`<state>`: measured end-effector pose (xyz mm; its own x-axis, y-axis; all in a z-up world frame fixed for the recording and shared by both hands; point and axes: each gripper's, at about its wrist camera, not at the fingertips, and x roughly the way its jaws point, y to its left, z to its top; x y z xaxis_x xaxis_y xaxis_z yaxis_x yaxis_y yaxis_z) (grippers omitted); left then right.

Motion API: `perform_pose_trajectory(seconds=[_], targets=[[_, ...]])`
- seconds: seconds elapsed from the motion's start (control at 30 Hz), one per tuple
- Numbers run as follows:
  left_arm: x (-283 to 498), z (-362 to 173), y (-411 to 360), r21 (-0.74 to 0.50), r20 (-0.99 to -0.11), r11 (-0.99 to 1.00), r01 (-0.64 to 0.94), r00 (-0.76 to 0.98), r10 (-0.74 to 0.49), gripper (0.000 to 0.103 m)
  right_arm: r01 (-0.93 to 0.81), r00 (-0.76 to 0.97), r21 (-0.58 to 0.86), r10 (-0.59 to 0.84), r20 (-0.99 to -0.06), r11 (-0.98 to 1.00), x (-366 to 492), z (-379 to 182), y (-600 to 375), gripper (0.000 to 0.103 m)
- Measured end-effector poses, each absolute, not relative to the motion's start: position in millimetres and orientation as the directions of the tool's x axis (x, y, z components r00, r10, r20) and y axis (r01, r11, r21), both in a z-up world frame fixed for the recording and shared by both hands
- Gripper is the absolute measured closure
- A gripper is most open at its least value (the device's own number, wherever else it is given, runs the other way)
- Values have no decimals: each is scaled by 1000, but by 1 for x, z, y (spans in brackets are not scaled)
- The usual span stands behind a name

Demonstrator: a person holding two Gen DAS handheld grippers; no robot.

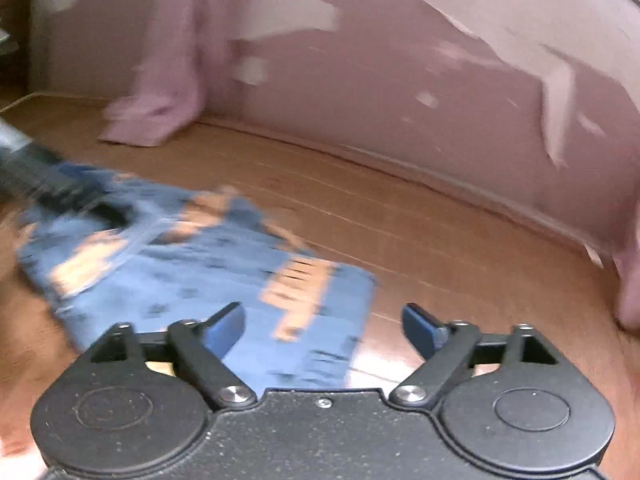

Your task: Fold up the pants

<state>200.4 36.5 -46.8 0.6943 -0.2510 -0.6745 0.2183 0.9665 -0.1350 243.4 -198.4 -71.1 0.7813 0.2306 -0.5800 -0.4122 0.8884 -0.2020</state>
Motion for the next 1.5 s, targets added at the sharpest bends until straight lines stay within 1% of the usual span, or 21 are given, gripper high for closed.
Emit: perform_pose_trajectory(seconds=[0.1,0.17,0.2,0.27,0.4,0.47,0.5,0.57,0.63,0.7,0.77,0.8,0.9,0.93,0.97,1.0,1.1,1.23,1.3,1.4,1.5], targets=[[200,-63,19,22,-709,979,203,693,-127,21,-410,797,-317,167,-581,855,249,-92,-192,35],[197,-74,16,83,-719,975,205,690,-83,19,-415,800,-402,117,-589,816,247,-110,-183,36],[195,-79,17,105,-717,972,212,693,-73,18,-399,825,-431,112,-555,809,243,-113,-182,34],[189,-79,24,97,-697,974,203,713,-79,14,-393,837,-472,95,-538,789,242,-118,-178,34],[173,-66,41,59,-656,990,125,753,-56,13,-396,845,-497,94,-527,772,237,-112,-172,34],[156,-58,55,63,-578,997,34,816,9,11,-406,855,-465,147,-497,787,231,-100,-169,27],[146,-54,65,62,-529,997,-37,846,64,9,-421,856,-449,182,-484,788,228,-95,-165,19],[133,-52,85,39,-479,984,-174,861,171,4,-474,849,-440,263,-458,763,221,-87,-152,14],[127,-56,105,-1,-476,945,-326,831,286,4,-523,833,-445,324,-449,727,218,-87,-134,14],[129,-66,126,-66,-542,894,-443,768,340,4,-570,807,-441,373,-457,693,220,-91,-115,14],[135,-78,143,-146,-630,840,-522,704,328,9,-618,776,-431,424,-466,657,221,-92,-96,15],[135,-81,150,-192,-650,820,-540,696,306,10,-634,766,-431,446,-464,642,220,-92,-88,15],[135,-88,160,-277,-666,775,-568,695,271,26,-671,739,-431,495,-457,603,217,-89,-66,15],[137,-89,159,-254,-666,778,-575,687,290,40,-678,733,-430,504,-458,595,217,-89,-61,15],[140,-88,157,-222,-664,795,-565,684,301,67,-681,730,-431,506,-460,592,217,-89,-58,15],[142,-87,156,-224,-662,812,-540,695,280,74,-681,731,-432,502,-462,592,218,-91,-55,14],[145,-80,144,-174,-627,838,-517,714,311,77,-666,740,-425,477,-473,613,219,-96,-53,14],[155,-71,100,104,-530,900,-423,742,410,78,-655,741,-393,446,-502,646,222,-106,-56,14],[158,-71,73,231,-487,917,-326,777,399,79,-653,737,-368,444,-509,662,224,-111,-58,14],[162,-78,44,347,-459,917,-197,817,349,79,-644,736,-331,441,-513,690,225,-114,-59,14],[165,-84,37,401,-431,897,-187,825,365,79,-637,739,-324,436,-513,699,225,-114,-58,14]])
